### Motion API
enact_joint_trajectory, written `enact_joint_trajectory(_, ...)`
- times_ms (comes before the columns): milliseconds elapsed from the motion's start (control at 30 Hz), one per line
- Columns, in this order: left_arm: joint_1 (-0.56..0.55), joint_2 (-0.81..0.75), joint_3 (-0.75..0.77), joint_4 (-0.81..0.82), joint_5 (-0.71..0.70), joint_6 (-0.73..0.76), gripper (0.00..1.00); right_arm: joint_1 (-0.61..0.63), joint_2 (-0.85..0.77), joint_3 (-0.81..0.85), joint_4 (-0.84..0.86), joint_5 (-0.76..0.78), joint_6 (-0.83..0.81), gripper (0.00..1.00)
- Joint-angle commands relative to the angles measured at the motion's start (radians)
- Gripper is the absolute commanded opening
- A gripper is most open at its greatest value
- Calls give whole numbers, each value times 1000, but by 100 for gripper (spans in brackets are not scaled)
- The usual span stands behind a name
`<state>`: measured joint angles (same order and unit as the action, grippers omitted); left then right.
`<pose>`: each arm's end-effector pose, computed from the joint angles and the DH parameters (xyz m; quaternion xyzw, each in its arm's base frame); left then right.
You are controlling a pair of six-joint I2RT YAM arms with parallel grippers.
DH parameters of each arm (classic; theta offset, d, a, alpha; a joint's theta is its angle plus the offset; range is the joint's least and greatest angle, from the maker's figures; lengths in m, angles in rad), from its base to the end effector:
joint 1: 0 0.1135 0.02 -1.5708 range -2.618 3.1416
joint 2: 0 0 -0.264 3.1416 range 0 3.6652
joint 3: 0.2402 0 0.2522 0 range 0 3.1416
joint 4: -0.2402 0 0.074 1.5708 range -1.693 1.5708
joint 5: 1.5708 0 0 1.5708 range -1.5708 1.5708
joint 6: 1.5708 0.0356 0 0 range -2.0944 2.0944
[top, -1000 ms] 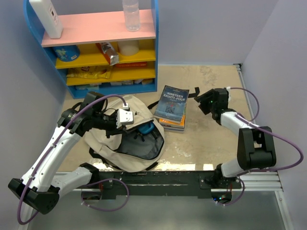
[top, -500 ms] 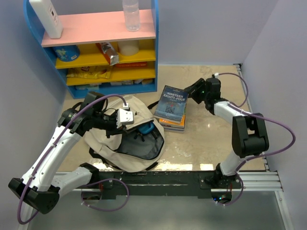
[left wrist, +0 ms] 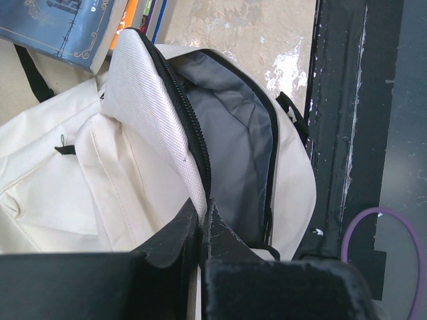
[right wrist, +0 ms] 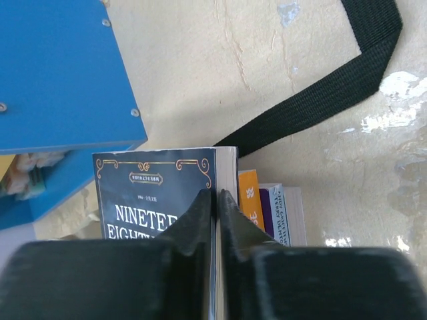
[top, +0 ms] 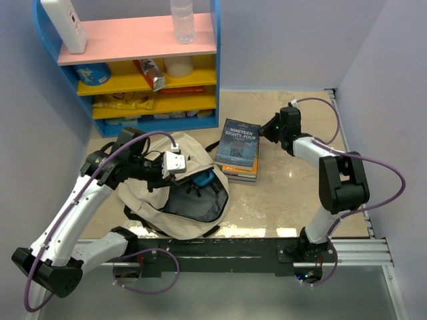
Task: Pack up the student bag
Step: Pick up the book from the center of the board.
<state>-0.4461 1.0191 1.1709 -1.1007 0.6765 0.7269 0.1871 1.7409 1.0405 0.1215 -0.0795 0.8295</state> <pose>0.1473 -0.0952 0.3520 0.5816 0.6918 -0.2724 0.3300 0.3751 0.0739 0.2018 0.2595 0.8398 0.2619 0.3984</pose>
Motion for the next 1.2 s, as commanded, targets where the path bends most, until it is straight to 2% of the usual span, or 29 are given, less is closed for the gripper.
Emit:
enact_joint_trajectory(0,-5,-7,24,16,44,19,0,11,-44,-2,-57,56,-30,0)
enact_joint_trajectory(533,-5,-8,26,15,49,20,0,-38,-168,-100,-118,202,-32,0)
enact_joint_trajectory(667,-5,-5,23,18,51,22,0,-44,-205,-123,-118,175,-27,0)
enact_joint_trajectory(700,-5,-5,22,19,51,20,0,-44,-205,-125,-118,155,-26,19)
enact_joint_trajectory(800,-5,-5,24,18,55,20,0,-44,-202,-148,-114,86,-4,48)
enact_joint_trajectory(900,-5,-5,29,13,54,20,0,-44,-205,-190,-74,52,25,59)
enact_joint_trajectory(1167,-5,-8,29,13,57,20,0,-44,-187,-303,156,-29,112,64)
